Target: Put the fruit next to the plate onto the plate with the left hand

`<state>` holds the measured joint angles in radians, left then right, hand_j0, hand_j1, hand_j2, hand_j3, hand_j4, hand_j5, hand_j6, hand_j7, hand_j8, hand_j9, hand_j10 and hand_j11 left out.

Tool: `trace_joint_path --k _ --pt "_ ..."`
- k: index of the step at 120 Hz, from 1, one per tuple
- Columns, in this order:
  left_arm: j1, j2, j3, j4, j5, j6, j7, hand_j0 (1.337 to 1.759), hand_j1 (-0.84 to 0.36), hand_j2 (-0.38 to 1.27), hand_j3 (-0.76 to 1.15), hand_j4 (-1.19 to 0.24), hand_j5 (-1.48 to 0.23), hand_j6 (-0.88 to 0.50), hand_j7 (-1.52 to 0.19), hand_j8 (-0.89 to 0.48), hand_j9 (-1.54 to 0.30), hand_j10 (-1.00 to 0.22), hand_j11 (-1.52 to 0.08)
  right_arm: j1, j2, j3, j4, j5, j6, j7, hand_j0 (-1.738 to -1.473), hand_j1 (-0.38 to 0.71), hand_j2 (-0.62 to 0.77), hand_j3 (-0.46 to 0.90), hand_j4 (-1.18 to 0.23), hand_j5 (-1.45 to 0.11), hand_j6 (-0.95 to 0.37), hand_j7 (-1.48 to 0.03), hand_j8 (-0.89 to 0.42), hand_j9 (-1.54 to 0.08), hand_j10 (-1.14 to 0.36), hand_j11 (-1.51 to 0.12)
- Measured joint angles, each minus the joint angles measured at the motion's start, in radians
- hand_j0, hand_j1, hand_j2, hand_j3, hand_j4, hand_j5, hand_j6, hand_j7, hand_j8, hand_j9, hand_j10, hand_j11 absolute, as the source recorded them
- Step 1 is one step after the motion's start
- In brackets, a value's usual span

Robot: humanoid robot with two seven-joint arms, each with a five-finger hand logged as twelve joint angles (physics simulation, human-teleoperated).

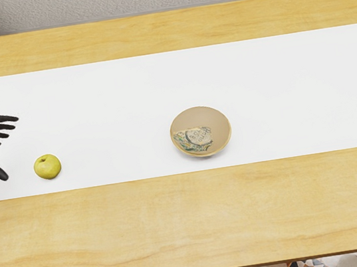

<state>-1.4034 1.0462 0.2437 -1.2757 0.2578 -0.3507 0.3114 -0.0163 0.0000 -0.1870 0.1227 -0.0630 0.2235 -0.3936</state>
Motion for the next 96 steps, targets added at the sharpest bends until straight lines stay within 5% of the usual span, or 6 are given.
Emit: trace_joint_path --k 20,50,67,96 --pt "0.034 -0.025 0.001 0.011 0.023 0.037 0.001 1.658 0.34 0.0 0.0 -0.01 -0.01 -0.01 -0.01 -0.01 -0.01 -0.01 -0.01 -0.002 0.0 0.0 0.0 0.0 0.0 0.0 -1.658 -0.35 0.0 0.0 0.0 0.0 0.0 0.0 0.0 0.0 0.0 0.0" --pt "0.139 -0.189 0.009 0.021 0.112 0.401 -0.006 1.658 0.34 0.0 0.0 -0.01 -0.01 -0.01 -0.01 -0.01 -0.01 -0.01 -0.01 -0.009 0.0 0.0 0.0 0.0 -0.001 -0.001 -1.658 -0.35 0.0 0.0 0.0 0.0 0.0 0.0 0.0 0.0 0.0 0.0" --pt "0.032 -0.244 0.098 -0.002 0.121 0.526 -0.01 1.658 0.34 0.0 0.0 -0.01 -0.01 -0.01 -0.01 -0.01 -0.01 -0.01 -0.01 -0.01 0.0 0.0 0.0 0.0 -0.001 -0.001 -1.658 -0.35 0.0 0.0 0.0 0.0 0.0 0.0 0.0 0.0 0.0 0.0" --pt "-0.049 -0.323 0.253 -0.137 0.094 0.652 -0.009 1.658 0.31 0.01 0.0 -0.03 -0.04 -0.03 -0.04 -0.03 -0.04 -0.03 -0.04 -0.01 0.0 0.0 0.0 0.0 -0.001 -0.001 -1.658 -0.35 0.0 0.0 0.0 0.0 0.0 0.0 0.0 0.0 0.0 0.0"
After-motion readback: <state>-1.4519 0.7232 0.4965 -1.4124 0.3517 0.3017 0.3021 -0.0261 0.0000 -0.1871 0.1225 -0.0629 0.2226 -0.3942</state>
